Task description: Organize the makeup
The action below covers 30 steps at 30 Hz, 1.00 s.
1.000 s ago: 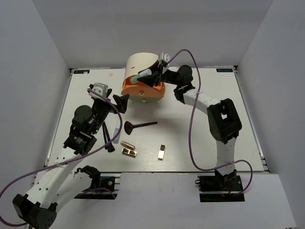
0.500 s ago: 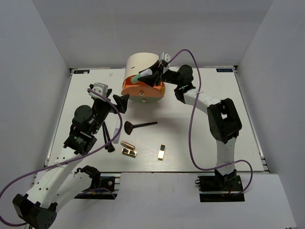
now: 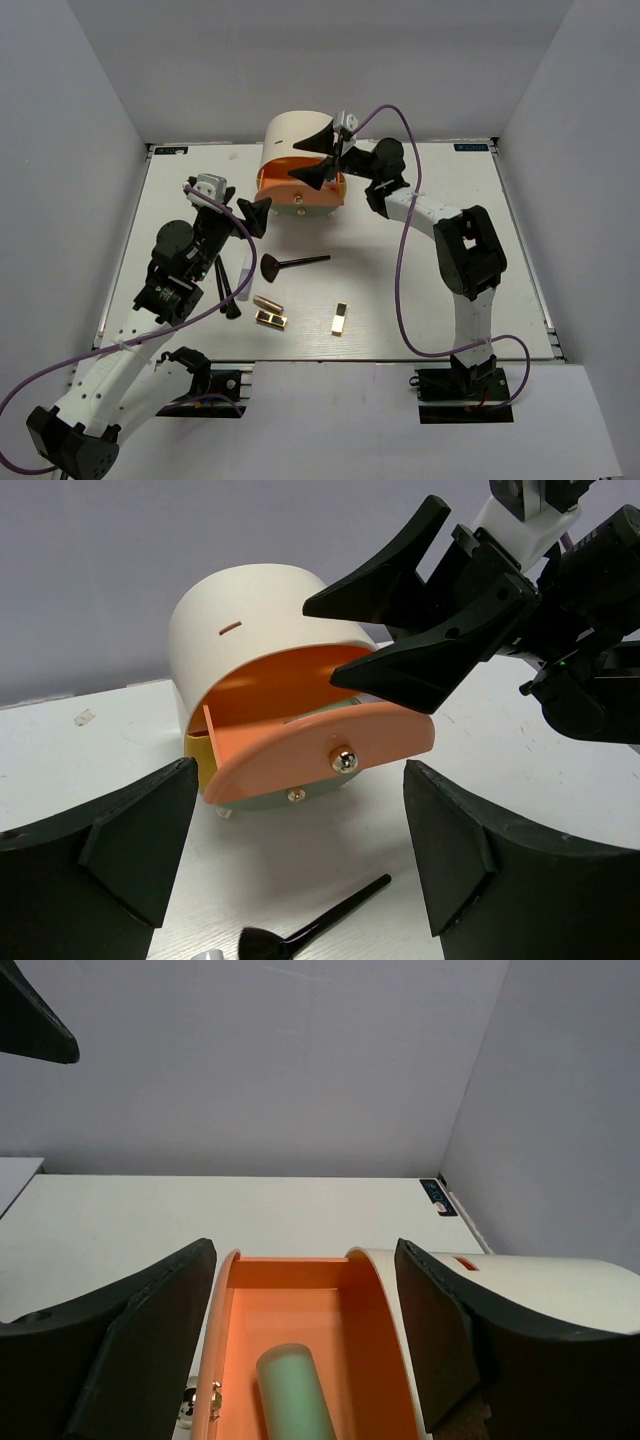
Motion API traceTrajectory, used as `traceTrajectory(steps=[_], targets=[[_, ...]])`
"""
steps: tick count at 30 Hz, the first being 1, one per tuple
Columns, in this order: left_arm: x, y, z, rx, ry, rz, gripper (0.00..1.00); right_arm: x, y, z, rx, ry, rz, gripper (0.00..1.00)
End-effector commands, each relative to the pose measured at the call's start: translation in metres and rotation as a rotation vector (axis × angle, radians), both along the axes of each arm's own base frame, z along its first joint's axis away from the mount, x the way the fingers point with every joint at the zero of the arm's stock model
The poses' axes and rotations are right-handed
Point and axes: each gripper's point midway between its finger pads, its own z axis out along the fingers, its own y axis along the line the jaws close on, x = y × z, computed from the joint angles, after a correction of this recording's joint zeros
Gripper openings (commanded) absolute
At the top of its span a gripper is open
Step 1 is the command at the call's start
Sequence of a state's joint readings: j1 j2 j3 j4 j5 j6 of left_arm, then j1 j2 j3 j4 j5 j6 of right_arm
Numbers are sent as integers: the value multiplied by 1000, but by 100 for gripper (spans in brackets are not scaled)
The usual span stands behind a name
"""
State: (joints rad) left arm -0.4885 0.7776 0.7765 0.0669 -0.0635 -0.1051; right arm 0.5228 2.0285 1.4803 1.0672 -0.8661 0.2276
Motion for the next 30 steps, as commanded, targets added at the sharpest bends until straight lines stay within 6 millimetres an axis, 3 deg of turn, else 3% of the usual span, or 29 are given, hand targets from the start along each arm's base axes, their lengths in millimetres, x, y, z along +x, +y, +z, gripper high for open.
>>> traceTrajectory(steps=[1, 5, 8, 9, 11, 12, 14, 17, 18, 19, 20, 22, 23, 24, 25, 27, 28, 29, 30], targets=[[-2, 1, 2, -8, -3, 1, 94, 0, -4, 15, 41, -68, -15, 78], [-2, 1, 1, -12, 4, 2, 94, -1, -8, 32, 66, -75, -12, 73], [0, 2, -4, -26, 46, 20, 93, -9, -11, 49, 85, -93, 6, 62], [0, 2, -16, -23, 103, 28, 92, -8, -15, 55, 92, -94, 2, 47], [2, 9, -21, -43, 152, 71, 87, -10, -27, 69, 106, -78, 0, 28], [0, 10, -33, -61, 218, 87, 81, -8, -33, 68, 100, -51, -6, 14], [-3, 15, -44, -89, 272, 120, 70, -10, -48, 76, 91, -20, -6, 8], [-10, 23, -69, -146, 350, 160, 48, -24, -68, 70, 13, -31, 68, 0], [-12, 24, -75, -178, 375, 172, 41, -31, -72, 66, -15, -34, 98, 3], [-16, 26, -77, -196, 380, 180, 30, -35, -83, 66, -33, -38, 100, 15], [-18, 31, -85, -220, 412, 211, 25, -42, -86, 63, -57, -47, 125, 36], [-20, 40, -102, -233, 464, 270, 16, -72, -97, 51, -138, -90, 227, 55], [-21, 45, -113, -227, 502, 305, 16, -82, -101, 46, -160, -88, 257, 78], [-21, 45, -120, -218, 526, 317, 16, -102, -108, 45, -195, -108, 308, 89], [-21, 46, -133, -199, 569, 336, 19, -115, -112, 29, -219, -98, 342, 89], [-23, 47, -156, -157, 660, 371, 33, -142, -122, 17, -262, -122, 404, 89], [-23, 46, -165, -132, 696, 377, 41, -151, -125, 13, -273, -128, 417, 89], [-23, 45, -188, -69, 776, 390, 51, -161, -130, -4, -295, -88, 440, 89], [-22, 42, -192, -48, 807, 387, 54, -165, -134, -7, -303, -85, 437, 89]])
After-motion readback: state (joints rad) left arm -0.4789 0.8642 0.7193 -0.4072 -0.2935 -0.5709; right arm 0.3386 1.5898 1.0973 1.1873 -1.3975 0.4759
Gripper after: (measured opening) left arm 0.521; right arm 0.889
